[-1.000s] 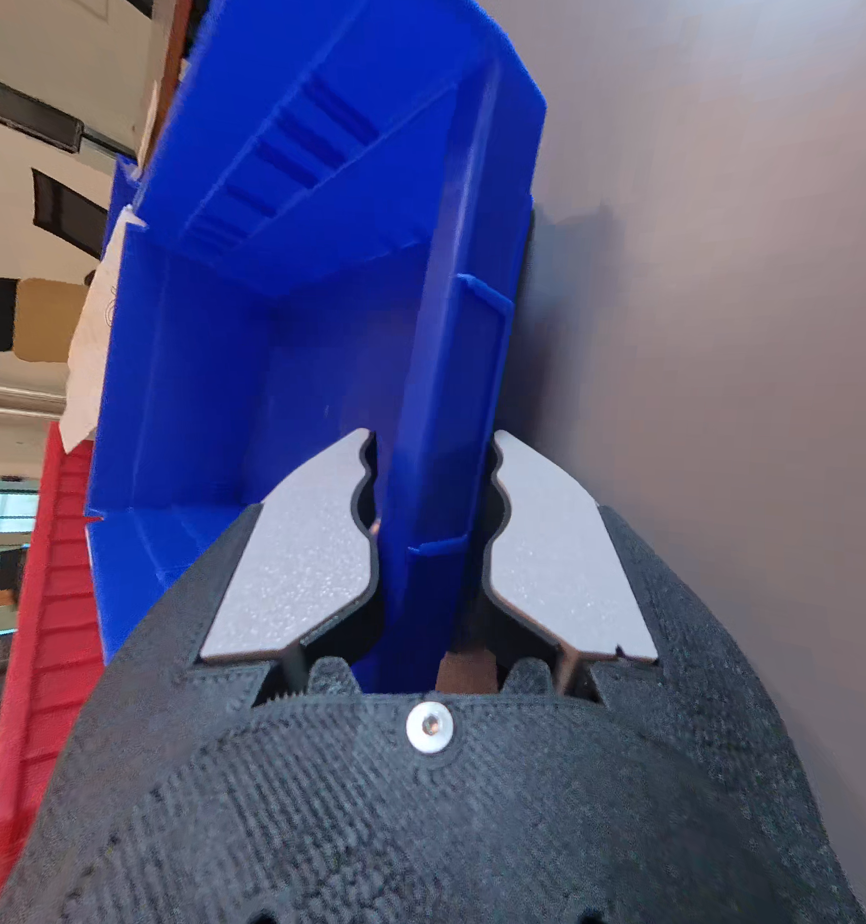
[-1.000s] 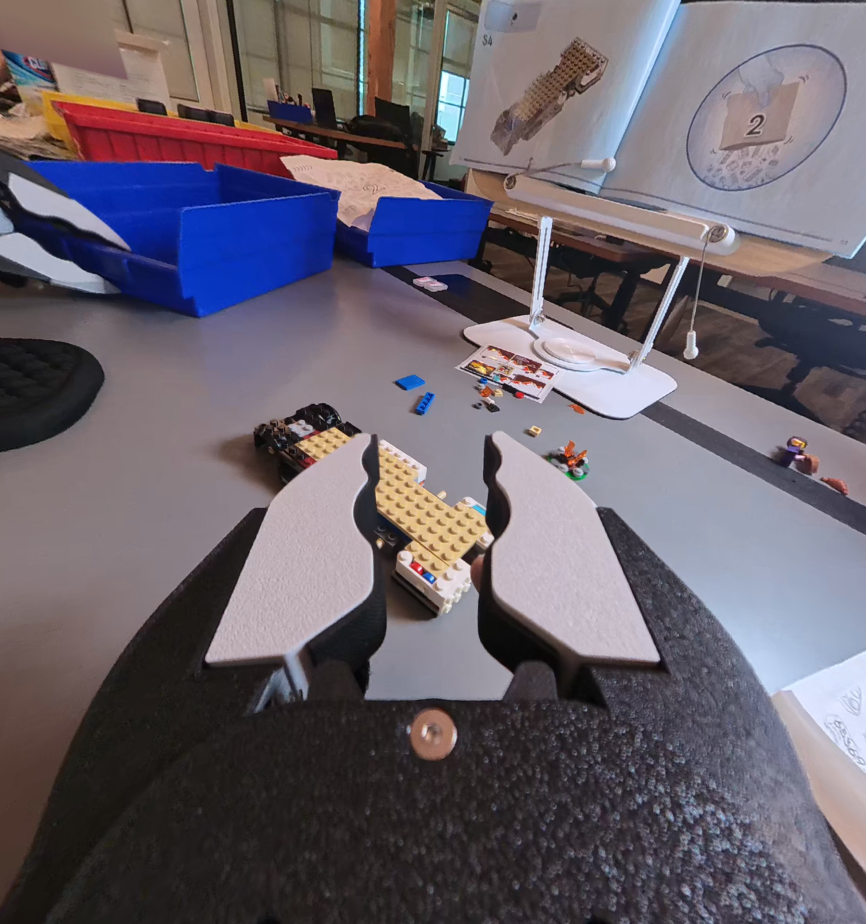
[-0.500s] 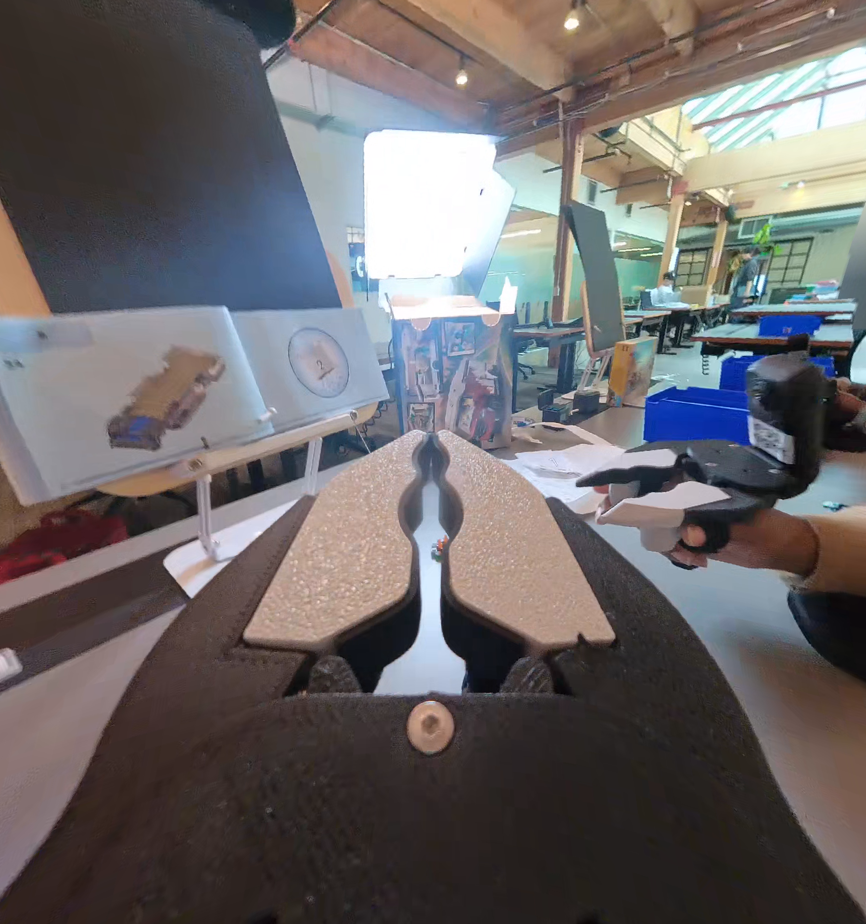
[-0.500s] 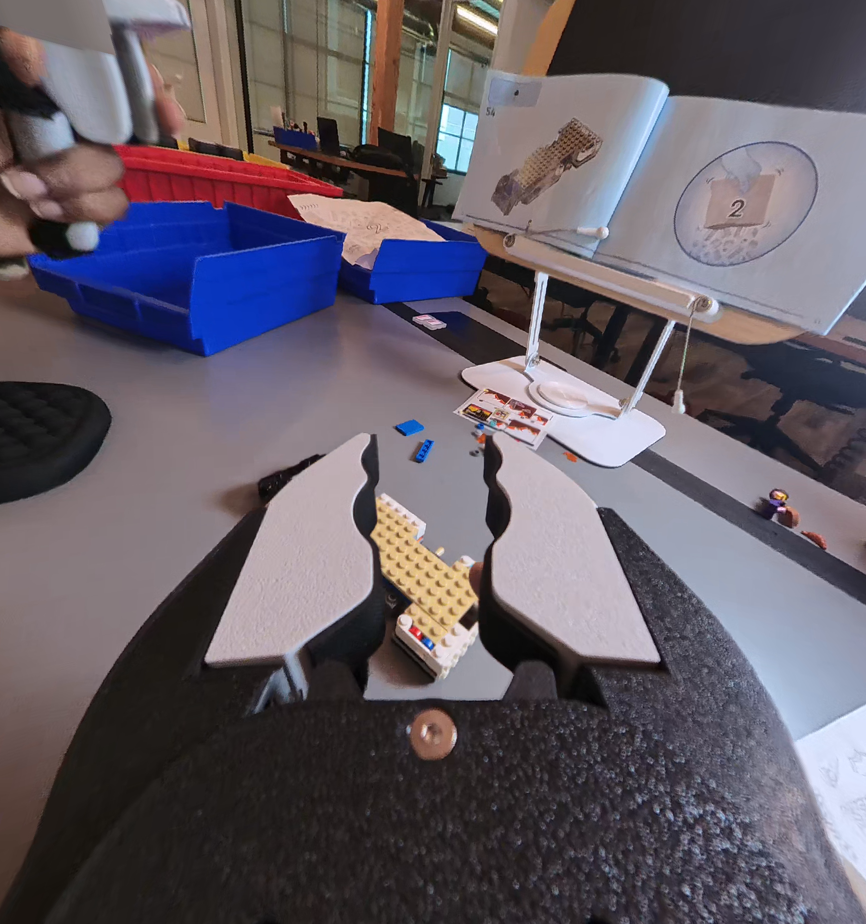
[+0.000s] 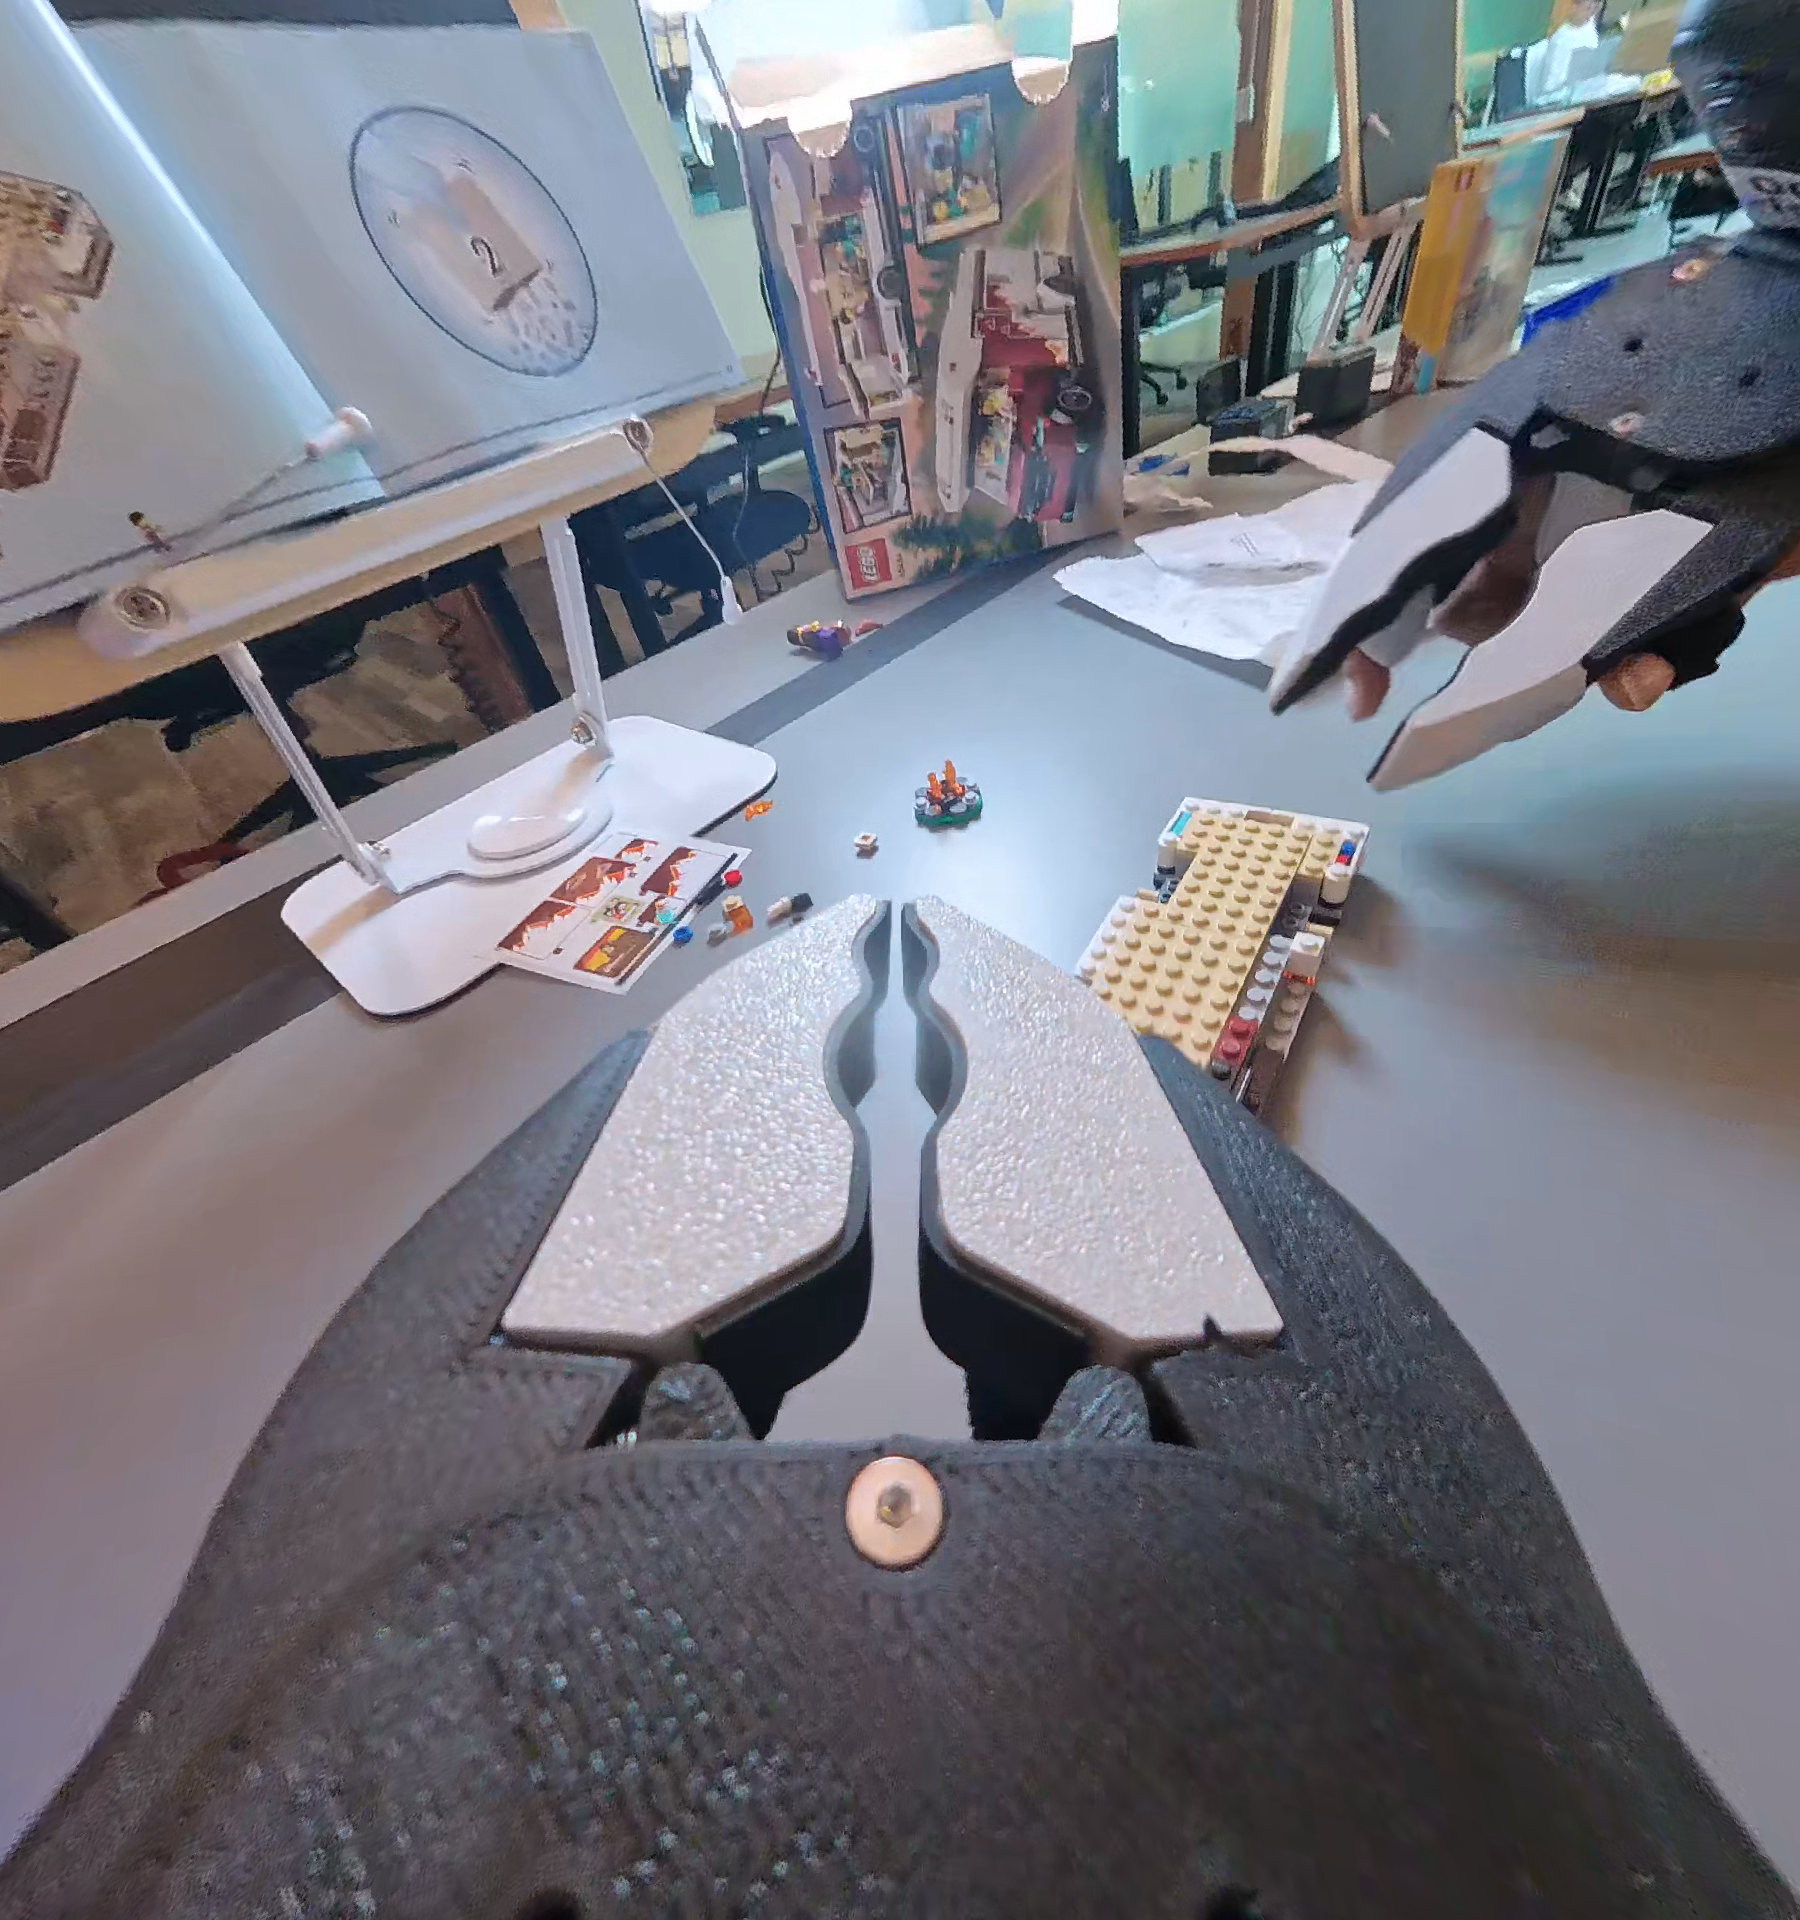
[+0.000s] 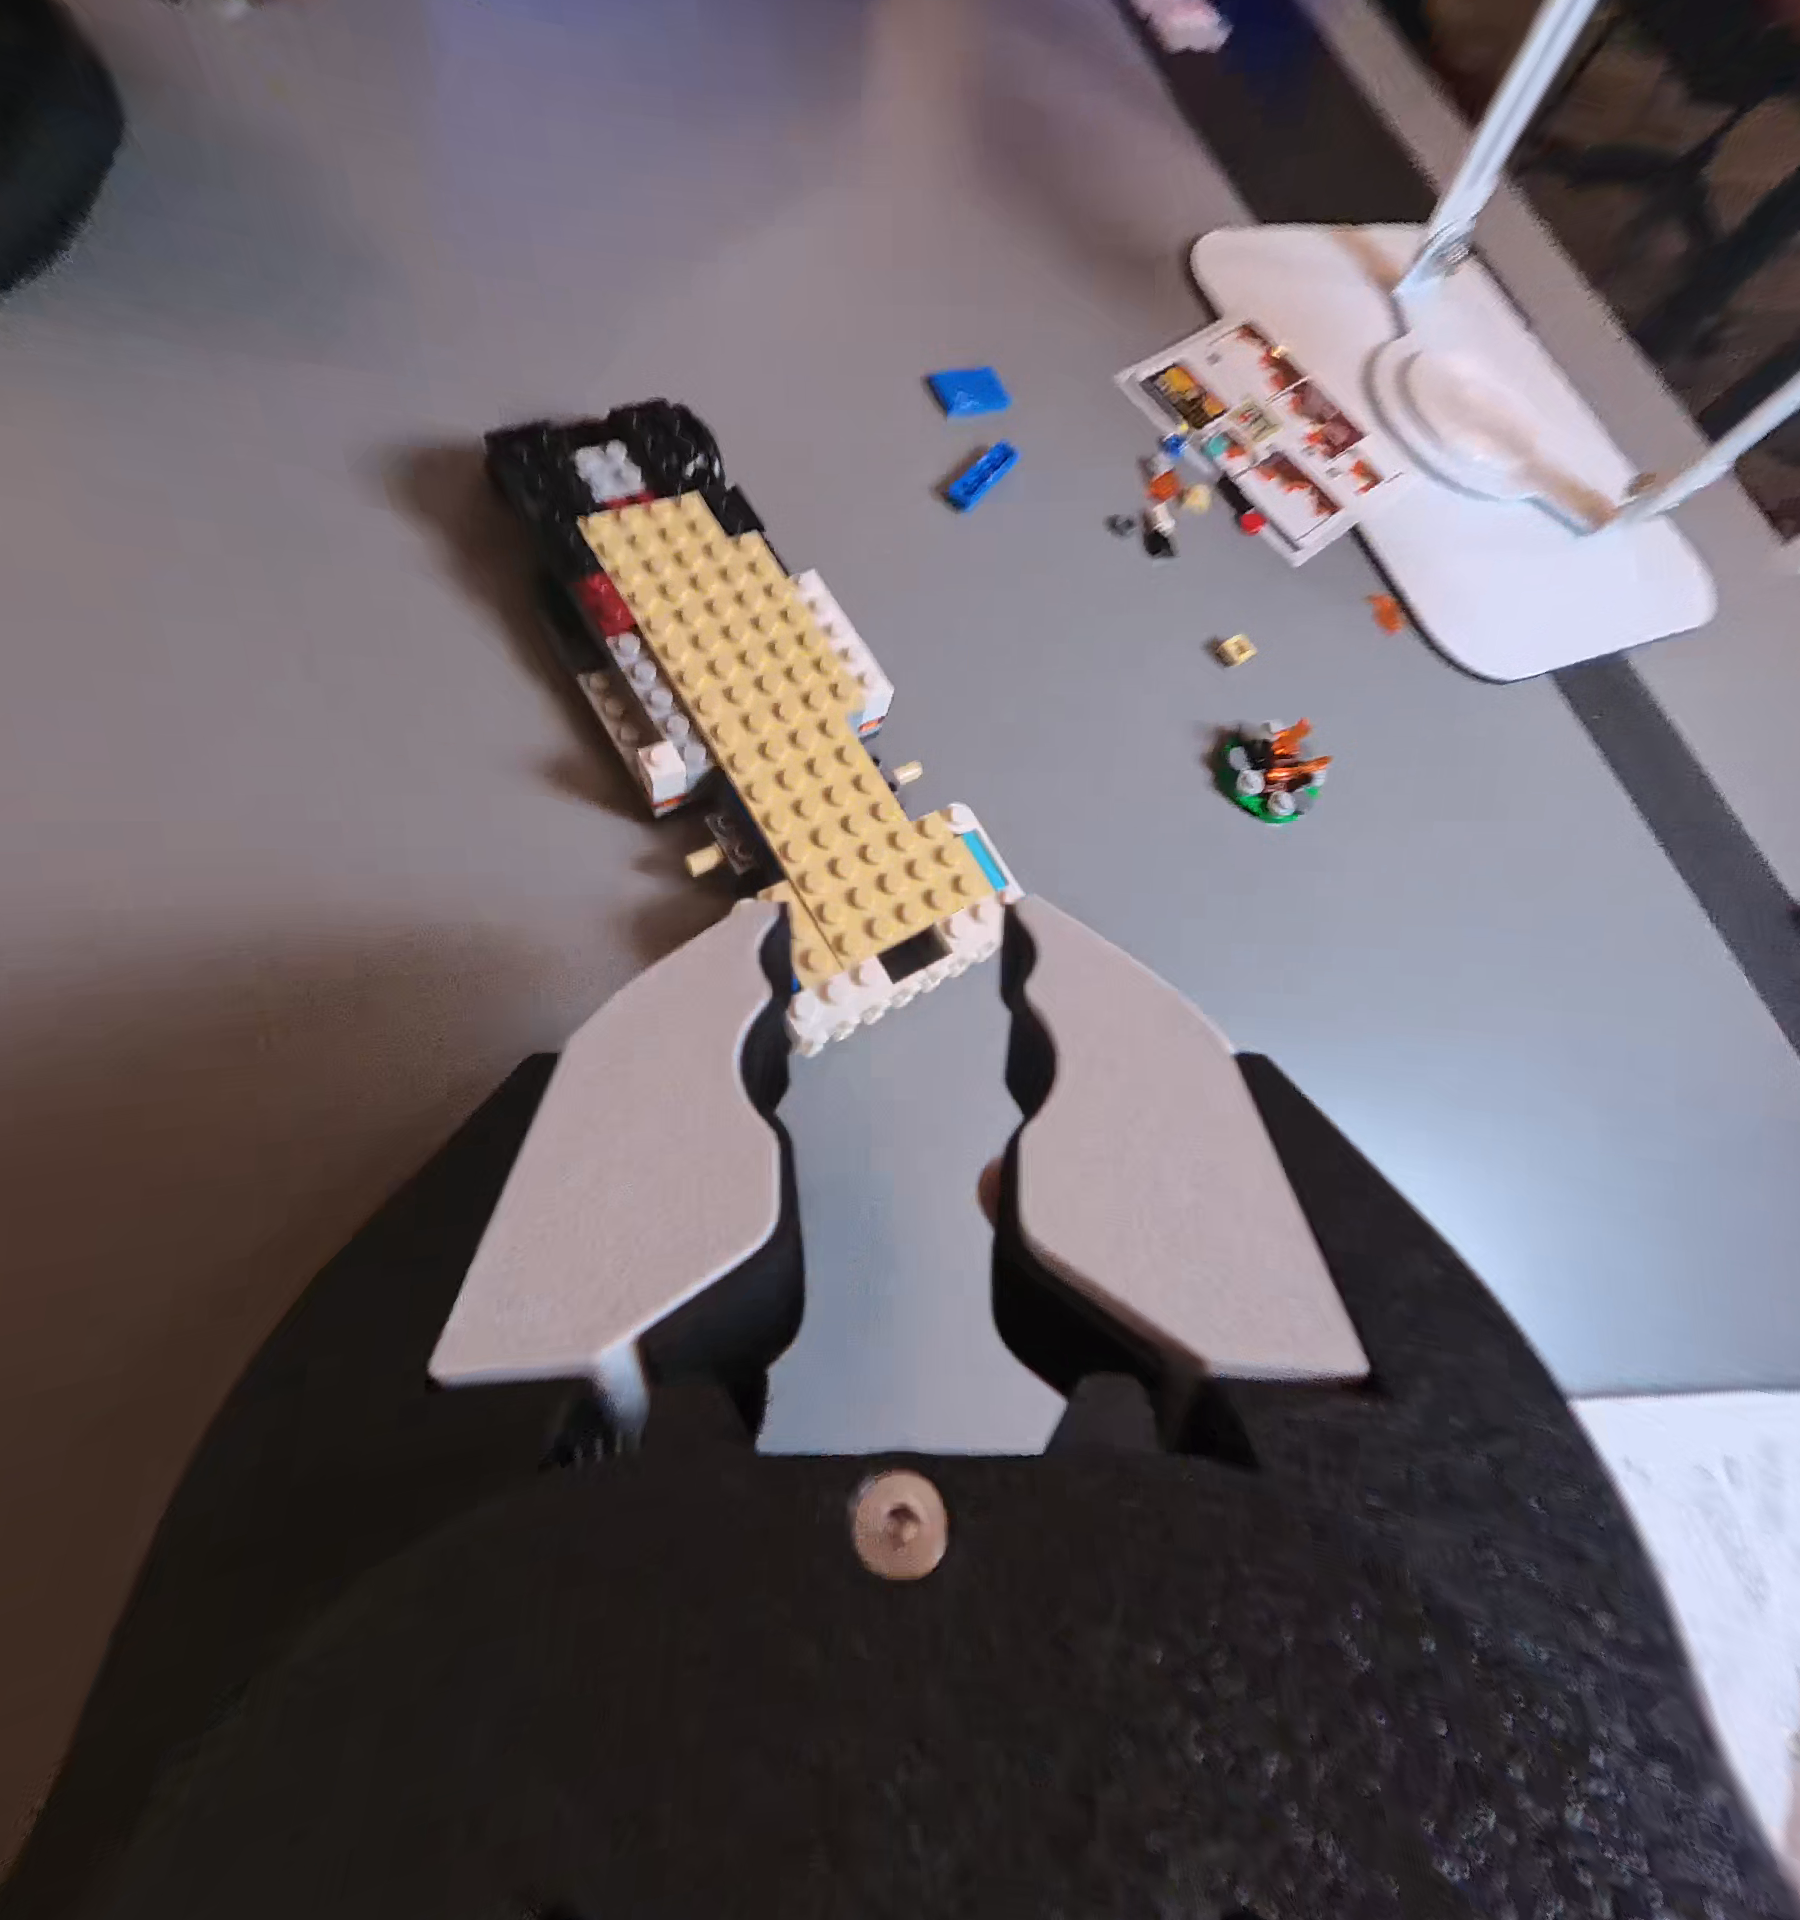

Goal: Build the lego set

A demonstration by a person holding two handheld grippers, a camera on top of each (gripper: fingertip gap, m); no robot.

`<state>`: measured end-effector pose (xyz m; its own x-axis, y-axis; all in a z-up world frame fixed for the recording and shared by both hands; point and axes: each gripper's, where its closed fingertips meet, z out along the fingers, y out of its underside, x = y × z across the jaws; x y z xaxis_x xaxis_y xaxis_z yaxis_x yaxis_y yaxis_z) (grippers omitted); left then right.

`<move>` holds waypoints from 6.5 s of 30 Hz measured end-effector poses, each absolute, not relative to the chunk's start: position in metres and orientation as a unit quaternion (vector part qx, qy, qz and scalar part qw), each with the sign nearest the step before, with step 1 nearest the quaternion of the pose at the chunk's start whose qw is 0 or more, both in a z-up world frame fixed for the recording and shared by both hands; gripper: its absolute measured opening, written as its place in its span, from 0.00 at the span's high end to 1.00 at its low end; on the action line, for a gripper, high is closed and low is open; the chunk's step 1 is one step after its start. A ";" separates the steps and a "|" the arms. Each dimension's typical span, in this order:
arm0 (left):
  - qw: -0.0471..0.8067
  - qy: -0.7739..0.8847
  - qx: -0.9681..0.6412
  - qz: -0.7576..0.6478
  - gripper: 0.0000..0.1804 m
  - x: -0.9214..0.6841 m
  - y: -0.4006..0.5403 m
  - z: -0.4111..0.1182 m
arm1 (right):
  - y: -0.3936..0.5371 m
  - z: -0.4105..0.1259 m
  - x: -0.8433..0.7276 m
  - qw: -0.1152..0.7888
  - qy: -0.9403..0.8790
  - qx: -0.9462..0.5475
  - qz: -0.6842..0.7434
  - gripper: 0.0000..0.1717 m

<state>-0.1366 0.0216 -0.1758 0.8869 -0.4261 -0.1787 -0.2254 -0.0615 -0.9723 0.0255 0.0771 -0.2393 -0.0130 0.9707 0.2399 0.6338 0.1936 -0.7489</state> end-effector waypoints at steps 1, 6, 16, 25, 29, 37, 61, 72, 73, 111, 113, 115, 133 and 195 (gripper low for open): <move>0.641 0.225 -0.730 -0.078 0.98 -0.136 0.022 -0.180 | 0.077 -0.247 0.024 0.348 -0.699 -0.587 0.213 0.68; 0.625 0.240 -0.738 -0.085 0.94 -0.131 0.023 -0.189 | 0.074 -0.269 0.008 0.228 -0.790 -0.541 0.176 0.49; 0.627 0.244 -0.736 -0.078 0.93 -0.138 0.022 -0.186 | 0.041 -0.285 -0.008 0.138 -0.865 -0.465 0.129 0.71; 0.623 0.249 -0.735 -0.097 0.93 -0.135 0.019 -0.186 | 0.026 -0.264 -0.004 0.151 -0.855 -0.471 0.156 0.63; 0.625 0.249 -0.733 -0.098 0.93 -0.136 0.019 -0.184 | 0.070 -0.217 -0.036 0.224 -0.805 -0.509 0.206 0.66; 0.620 0.244 -0.740 -0.097 0.94 -0.140 0.021 -0.189 | 0.164 -0.251 -0.117 0.229 -0.796 -0.538 0.159 0.85; 0.609 0.240 -0.749 -0.097 0.95 -0.149 0.025 -0.196 | 0.126 -0.253 -0.140 0.137 -0.831 -0.501 0.198 0.87; 0.610 0.250 -0.748 -0.073 0.95 -0.150 0.024 -0.196 | 0.114 -0.279 -0.153 0.125 -0.839 -0.508 0.152 0.89; 0.611 0.250 -0.748 -0.072 0.95 -0.150 0.023 -0.196 | 0.114 -0.274 -0.156 0.136 -0.839 -0.504 0.153 0.88; 0.624 0.238 -0.739 -0.087 0.94 -0.145 0.028 -0.201 | 0.181 -0.155 0.014 0.547 -0.486 -0.609 0.306 0.85; 0.631 0.244 -0.728 -0.113 0.94 -0.136 0.026 -0.199 | 0.190 -0.169 0.024 0.517 -0.497 -0.637 0.284 0.84; 0.628 0.255 -0.723 -0.137 0.94 -0.128 0.024 -0.200 | 0.192 -0.184 0.029 0.482 -0.506 -0.663 0.269 0.84; 0.619 0.240 -0.727 -0.177 0.95 -0.132 0.022 -0.203 | 0.205 -0.288 -0.051 0.185 -0.680 -0.683 0.193 0.79; 0.596 0.269 -0.726 -0.213 0.95 -0.121 0.011 -0.209 | 0.132 -0.273 -0.029 0.182 -0.699 -0.664 0.194 0.77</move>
